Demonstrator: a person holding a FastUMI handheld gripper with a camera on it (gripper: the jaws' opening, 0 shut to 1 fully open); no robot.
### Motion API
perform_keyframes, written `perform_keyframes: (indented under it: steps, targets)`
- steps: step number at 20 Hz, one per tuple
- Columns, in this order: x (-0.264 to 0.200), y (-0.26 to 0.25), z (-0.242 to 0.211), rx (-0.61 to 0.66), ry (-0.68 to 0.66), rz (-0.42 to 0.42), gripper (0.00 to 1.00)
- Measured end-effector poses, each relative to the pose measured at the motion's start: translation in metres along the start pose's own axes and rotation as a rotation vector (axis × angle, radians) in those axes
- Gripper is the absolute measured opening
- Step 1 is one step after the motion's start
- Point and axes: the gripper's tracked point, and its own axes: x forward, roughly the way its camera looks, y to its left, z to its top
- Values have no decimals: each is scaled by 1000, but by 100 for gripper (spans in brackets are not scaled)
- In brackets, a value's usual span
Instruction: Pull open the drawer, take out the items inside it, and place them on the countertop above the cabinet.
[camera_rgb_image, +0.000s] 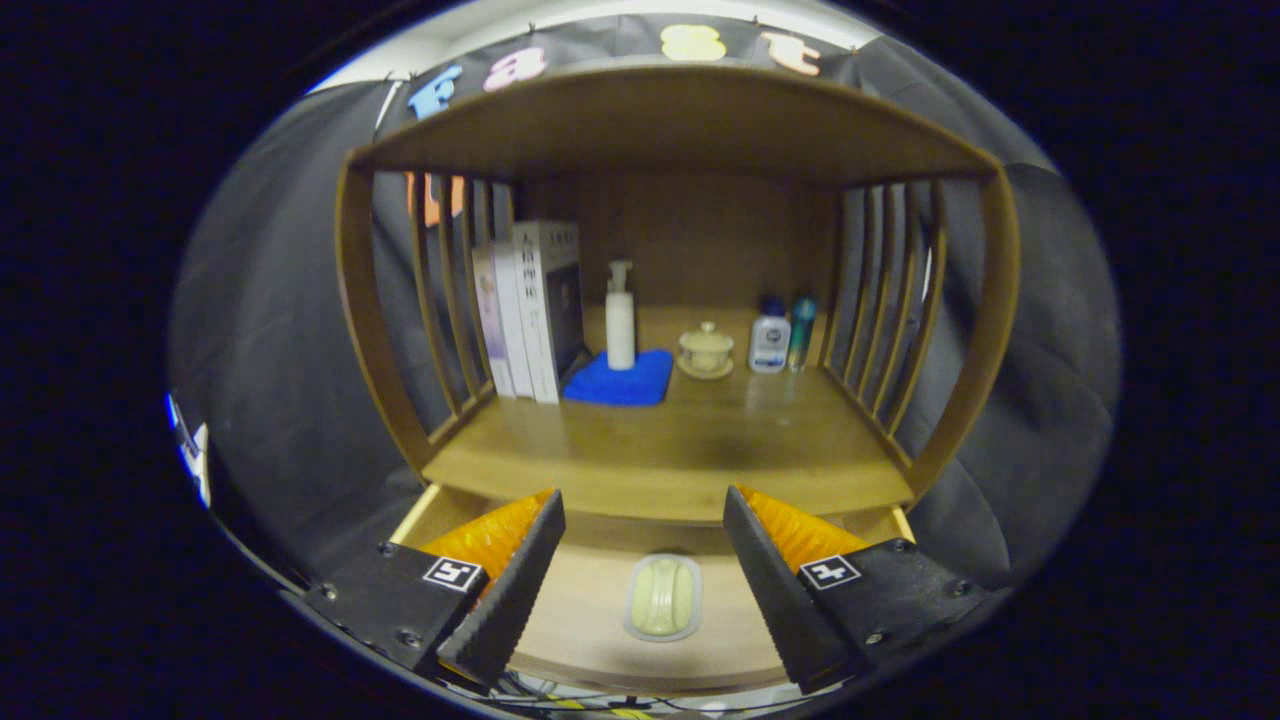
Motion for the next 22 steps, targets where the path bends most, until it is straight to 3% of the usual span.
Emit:
perform_keyframes:
  steps: [8, 12, 15, 19, 22]
  targets:
    - [62, -5, -111, 39, 461, -27, 96]
    - [68, -11, -126, 46, 546, -62, 80]
    - [78, -20, -136, 76, 615, -111, 55]
    - [83, -23, -143, 102, 667, -124, 32]
    - [79, -21, -142, 90, 667, -99, 22]
